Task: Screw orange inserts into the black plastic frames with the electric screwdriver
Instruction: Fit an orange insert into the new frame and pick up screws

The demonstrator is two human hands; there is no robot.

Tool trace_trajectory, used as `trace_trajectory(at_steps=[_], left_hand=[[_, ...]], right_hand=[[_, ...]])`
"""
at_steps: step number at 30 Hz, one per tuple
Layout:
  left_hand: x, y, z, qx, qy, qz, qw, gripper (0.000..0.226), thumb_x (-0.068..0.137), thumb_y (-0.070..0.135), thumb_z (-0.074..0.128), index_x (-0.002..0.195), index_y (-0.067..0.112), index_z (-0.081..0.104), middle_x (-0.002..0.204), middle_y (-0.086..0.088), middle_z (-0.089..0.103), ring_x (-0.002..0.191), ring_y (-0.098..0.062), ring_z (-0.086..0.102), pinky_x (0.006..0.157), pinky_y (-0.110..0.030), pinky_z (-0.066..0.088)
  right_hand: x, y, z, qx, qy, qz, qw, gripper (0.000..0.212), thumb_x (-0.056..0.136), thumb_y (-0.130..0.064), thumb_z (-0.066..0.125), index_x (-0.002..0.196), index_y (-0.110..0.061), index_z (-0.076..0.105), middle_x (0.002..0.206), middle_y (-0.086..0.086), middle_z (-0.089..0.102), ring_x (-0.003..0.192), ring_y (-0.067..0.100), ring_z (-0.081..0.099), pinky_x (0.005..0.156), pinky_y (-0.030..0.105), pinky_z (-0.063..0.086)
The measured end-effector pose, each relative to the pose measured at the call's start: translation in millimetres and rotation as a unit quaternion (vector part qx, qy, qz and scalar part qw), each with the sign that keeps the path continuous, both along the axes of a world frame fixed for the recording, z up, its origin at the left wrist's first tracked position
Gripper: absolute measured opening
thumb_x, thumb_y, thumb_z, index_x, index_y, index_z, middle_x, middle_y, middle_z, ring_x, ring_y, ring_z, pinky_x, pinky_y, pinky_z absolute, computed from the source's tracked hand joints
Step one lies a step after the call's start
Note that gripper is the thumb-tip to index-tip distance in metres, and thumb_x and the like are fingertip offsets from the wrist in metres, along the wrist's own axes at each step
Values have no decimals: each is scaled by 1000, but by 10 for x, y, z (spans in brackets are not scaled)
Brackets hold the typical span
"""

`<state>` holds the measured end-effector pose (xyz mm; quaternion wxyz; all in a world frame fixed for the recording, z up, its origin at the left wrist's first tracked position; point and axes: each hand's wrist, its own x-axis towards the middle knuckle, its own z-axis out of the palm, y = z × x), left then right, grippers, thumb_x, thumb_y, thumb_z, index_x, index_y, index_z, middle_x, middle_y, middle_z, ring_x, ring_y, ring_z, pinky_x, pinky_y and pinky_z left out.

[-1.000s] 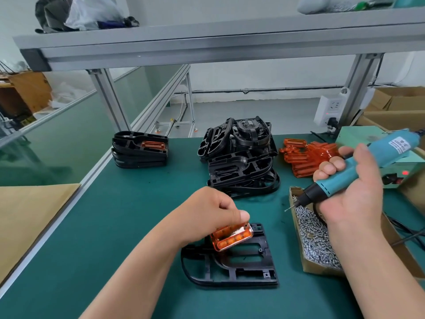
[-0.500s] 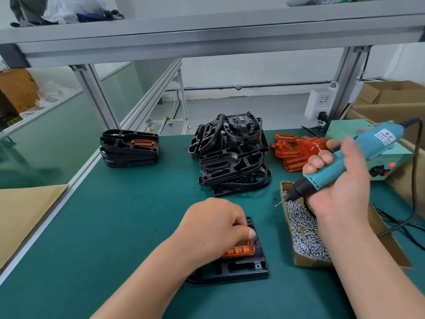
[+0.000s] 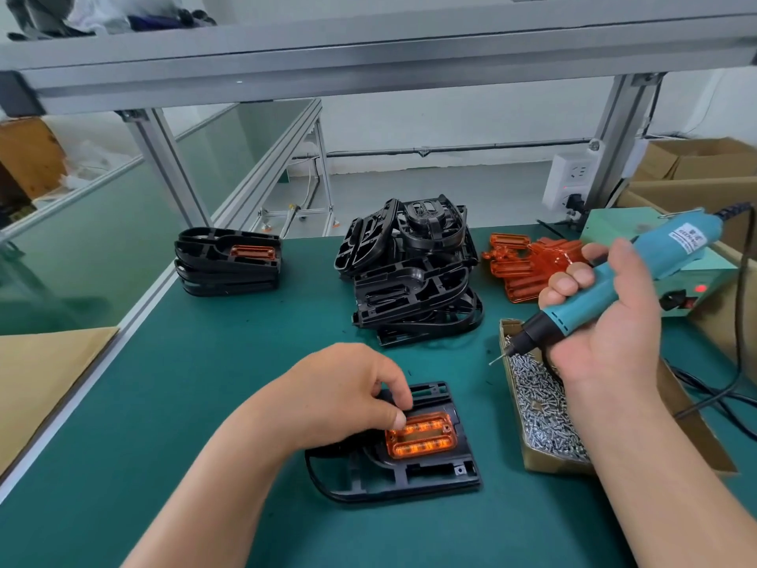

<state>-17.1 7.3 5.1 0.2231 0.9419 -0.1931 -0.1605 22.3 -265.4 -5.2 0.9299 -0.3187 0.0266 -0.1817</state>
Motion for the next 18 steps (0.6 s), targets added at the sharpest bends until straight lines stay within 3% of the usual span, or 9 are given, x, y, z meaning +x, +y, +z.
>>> trace_trajectory(at_steps=[4, 8, 13, 18], left_hand=[[-38, -95, -26, 74, -36, -47, 995, 32, 86, 53, 76, 117, 50, 70, 91, 30, 59, 89, 5, 53, 77, -22, 42], [-69, -158, -65, 128, -84, -75, 985, 40, 88, 56, 71, 126, 46, 66, 102, 21, 60, 91, -4, 48, 79, -30, 45], [-104, -250, -91, 143, -117, -75, 980, 28, 89, 52, 71, 111, 40, 60, 77, 17, 47, 76, -9, 45, 60, -25, 30], [-115, -245, -74, 133, -107, -72, 983, 27, 88, 50, 71, 93, 45, 45, 72, 19, 45, 65, 2, 40, 56, -22, 24]], right_hand=[[-11, -2, 3, 1, -1, 0, 1000, 21, 105, -33, 62, 93, -16, 60, 74, -4, 46, 66, 11, 46, 63, 23, 42], [-19, 3, 1, 0, -1, 1, 1000, 20, 105, -33, 62, 93, -16, 60, 73, -4, 47, 65, 11, 46, 62, 23, 43], [-26, 2, -5, -5, -6, 5, 1000, 20, 105, -33, 61, 93, -16, 60, 73, -4, 46, 65, 11, 45, 62, 23, 43], [-19, 18, -17, -8, -3, 6, 1000, 20, 105, -33, 61, 94, -16, 60, 73, -4, 47, 64, 11, 48, 62, 23, 44]])
